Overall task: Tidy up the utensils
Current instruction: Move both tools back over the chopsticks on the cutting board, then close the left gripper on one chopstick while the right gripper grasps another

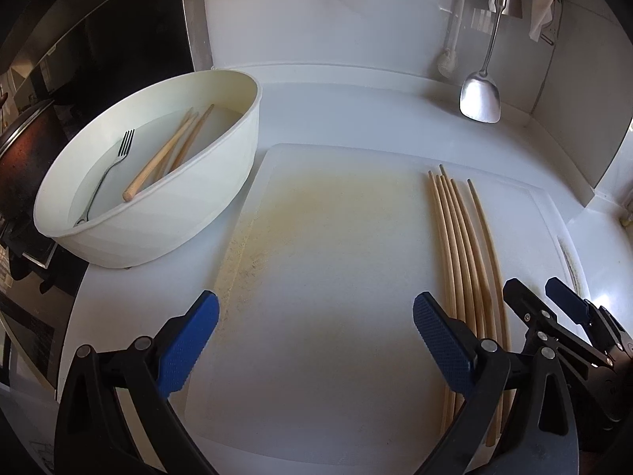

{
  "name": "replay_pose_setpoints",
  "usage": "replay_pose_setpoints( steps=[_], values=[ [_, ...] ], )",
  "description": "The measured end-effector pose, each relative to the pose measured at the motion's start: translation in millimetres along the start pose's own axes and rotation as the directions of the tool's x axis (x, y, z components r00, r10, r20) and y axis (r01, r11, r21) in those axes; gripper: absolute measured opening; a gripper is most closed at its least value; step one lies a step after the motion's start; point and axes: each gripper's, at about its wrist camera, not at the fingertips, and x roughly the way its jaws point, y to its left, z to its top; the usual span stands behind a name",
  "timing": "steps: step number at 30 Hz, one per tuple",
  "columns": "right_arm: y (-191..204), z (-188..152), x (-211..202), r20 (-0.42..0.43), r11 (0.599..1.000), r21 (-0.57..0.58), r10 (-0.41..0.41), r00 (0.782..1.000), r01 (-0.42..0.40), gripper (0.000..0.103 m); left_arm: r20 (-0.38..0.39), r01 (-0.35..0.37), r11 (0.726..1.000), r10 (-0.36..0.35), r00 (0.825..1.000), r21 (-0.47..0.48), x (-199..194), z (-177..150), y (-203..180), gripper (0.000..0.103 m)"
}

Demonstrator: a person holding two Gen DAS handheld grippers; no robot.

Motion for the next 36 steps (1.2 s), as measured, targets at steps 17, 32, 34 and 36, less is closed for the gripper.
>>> replay_pose_setpoints(
  steps=[17, 32, 34, 36],
  values=[
    [18, 2, 12, 0.016, 0.991, -0.109, -0.075, 0.997, 0.076, 0.045, -0.018, 0.037, 0.999, -0.037, 0.999, -0.005, 14, 4, -5, 0.097],
    [-1, 0, 8, 0.028, 0.992, -0.087, -0.088, 0.996, 0.09, 0.023, -0.018, 0.069, 0.994, -0.067, 0.998, 0.086, 32, 12, -38, 0.097],
    [-2, 0, 6, 0.029, 0.992, -0.084, -0.09, 0.996, 0.092, 0.023, -0.025, 0.073, 0.992, -0.07, 0.997, 0.099, 35, 11, -41, 0.097],
    [-4, 0, 4, 0.032, 0.993, -0.075, -0.088, 0.996, 0.09, 0.023, -0.038, 0.078, 0.991, -0.074, 0.997, 0.111, 38, 10, -45, 0.097]
  ],
)
